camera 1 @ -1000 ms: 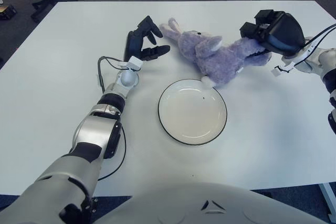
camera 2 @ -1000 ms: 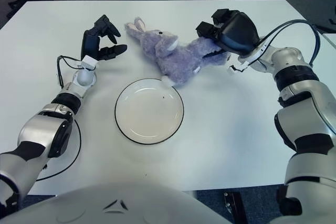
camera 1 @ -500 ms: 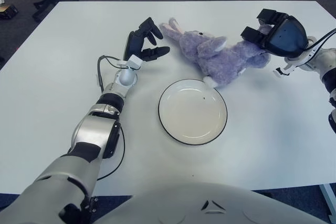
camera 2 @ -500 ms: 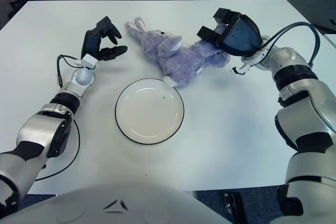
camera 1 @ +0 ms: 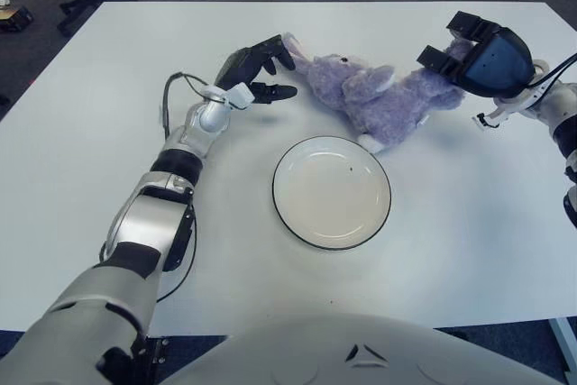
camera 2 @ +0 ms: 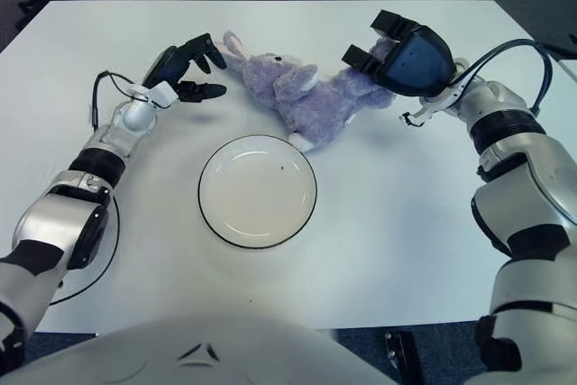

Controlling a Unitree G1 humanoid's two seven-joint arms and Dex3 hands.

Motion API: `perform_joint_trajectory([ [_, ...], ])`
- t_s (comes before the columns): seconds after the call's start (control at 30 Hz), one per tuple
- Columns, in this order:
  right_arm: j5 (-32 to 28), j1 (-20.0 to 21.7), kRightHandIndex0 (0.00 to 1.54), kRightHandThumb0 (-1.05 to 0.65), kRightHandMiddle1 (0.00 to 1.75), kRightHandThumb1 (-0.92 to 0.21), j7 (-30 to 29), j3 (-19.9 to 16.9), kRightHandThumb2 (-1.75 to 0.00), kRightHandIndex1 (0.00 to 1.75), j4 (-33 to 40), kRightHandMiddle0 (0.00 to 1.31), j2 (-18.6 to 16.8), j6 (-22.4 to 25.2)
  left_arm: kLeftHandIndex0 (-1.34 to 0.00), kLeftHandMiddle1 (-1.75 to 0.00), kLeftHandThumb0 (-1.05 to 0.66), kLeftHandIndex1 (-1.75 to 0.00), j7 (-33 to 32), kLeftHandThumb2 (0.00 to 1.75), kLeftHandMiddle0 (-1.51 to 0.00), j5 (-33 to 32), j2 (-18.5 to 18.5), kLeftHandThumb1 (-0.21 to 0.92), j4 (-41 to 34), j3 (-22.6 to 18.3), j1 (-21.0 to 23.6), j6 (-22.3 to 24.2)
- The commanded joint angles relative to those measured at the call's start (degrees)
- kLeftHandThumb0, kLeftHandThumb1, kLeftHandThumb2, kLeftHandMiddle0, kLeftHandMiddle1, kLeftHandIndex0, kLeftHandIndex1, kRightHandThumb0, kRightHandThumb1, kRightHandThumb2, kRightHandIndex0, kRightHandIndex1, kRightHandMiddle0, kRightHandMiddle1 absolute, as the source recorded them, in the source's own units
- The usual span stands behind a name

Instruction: Put the doll into the plate.

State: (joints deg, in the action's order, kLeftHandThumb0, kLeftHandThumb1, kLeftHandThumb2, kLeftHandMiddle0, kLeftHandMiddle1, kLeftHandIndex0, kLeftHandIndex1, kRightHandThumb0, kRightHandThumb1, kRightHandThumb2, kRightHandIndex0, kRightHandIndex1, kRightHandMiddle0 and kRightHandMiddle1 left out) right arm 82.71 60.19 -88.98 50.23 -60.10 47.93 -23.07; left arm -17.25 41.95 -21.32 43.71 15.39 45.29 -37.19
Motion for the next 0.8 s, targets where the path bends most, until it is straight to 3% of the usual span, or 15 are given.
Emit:
perform_joint_trajectory([
  [0.0,0.0,1.5,0.96,-0.40,1.75,-0.92,-0.8,0.3,-0.47,1.75,-0.4,0.75,-0.5,1.3,-0.32,-0.16,-0.49,-0.32,-10.8,0.01,-0.30,13.0,-2.8,0.82,-5.0,5.9,2.2,5.6],
  [0.23,-1.8,1.0,0.96,-0.39,1.75,-0.92,0.0,-0.4,-0.45,1.75,0.0,0.74,-0.3,-1.1,-0.29,-0.01,-0.55,-0.12,-15.1,0.00,-0.11,18.7,-3.8,0.80,-7.5,9.1,2.3,10.0],
  [0.33,-1.9,1.0,0.96,-0.39,1.75,-0.92,0.1,-0.3,-0.44,1.75,0.0,0.74,-0.3,-1.2,-0.29,0.00,-0.55,-0.10,-15.7,0.00,-0.09,18.8,-3.9,0.80,-7.5,9.7,2.4,10.6],
  [0.47,-3.1,1.6,0.96,-0.36,1.75,-0.92,2.4,-0.5,-0.40,1.75,0.6,0.74,0.2,-5.4,-0.29,-0.01,-0.55,-0.08,-17.2,0.00,-0.11,21.6,-3.3,0.80,-6.2,12.4,4.2,13.0],
  [0.77,-4.1,1.3,0.96,-0.35,1.75,-0.92,4.2,-1.3,-0.39,1.75,1.3,0.74,0.5,-6.7,-0.30,-0.01,-0.56,-0.06,-18.7,0.00,-0.12,21.6,-3.2,0.79,-5.1,14.5,5.3,14.3],
])
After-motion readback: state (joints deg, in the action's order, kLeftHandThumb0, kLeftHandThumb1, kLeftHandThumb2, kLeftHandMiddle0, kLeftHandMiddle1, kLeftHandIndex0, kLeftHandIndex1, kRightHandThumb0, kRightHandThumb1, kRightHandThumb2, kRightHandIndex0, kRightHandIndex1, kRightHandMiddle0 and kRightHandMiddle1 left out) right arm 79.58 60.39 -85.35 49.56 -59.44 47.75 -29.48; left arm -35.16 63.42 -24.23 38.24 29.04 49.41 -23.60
